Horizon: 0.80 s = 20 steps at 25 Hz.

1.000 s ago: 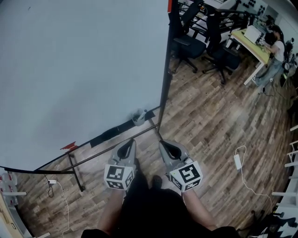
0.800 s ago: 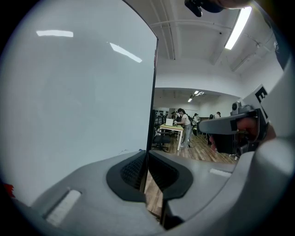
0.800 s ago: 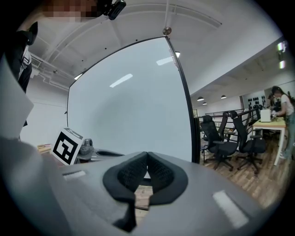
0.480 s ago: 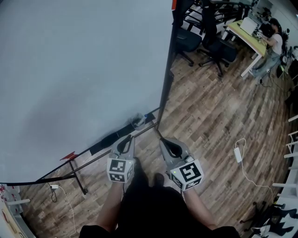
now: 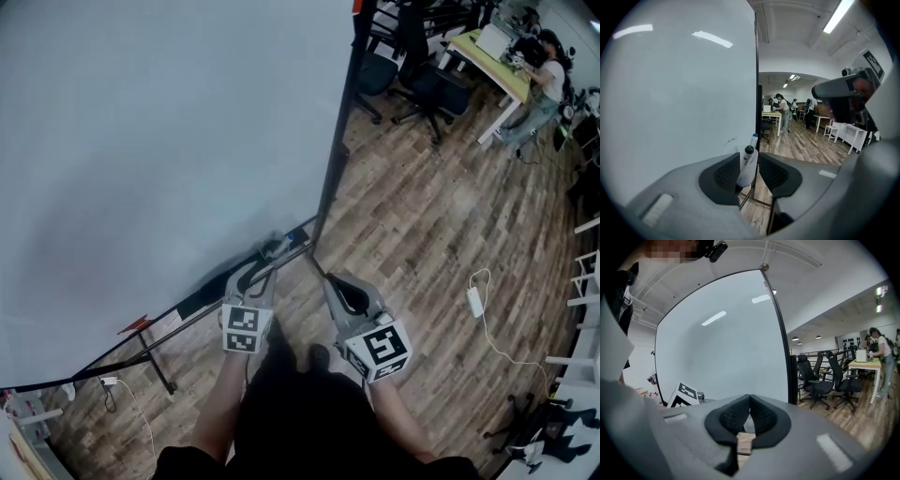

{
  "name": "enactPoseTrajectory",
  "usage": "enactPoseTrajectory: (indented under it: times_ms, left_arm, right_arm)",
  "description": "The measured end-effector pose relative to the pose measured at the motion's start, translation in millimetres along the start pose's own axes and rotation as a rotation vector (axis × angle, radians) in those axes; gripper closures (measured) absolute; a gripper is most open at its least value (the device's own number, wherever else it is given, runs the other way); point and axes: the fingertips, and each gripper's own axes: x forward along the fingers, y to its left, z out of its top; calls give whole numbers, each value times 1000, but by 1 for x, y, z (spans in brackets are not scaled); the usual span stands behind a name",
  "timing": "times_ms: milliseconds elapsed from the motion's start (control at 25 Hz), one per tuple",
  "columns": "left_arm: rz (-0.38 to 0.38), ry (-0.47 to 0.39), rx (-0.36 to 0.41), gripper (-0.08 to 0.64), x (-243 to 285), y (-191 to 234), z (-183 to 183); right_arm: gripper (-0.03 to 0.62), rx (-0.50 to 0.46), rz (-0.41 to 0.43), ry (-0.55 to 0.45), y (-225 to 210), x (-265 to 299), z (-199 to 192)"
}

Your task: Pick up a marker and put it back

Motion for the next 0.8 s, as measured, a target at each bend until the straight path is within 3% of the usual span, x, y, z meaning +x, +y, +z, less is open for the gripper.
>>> enactPoseTrajectory:
  times_ms: [800]
  left_arm:
    - [-52,37,52,453,31,4,2]
  right_arm:
    - [591,34,-58,7,-13,9,-3]
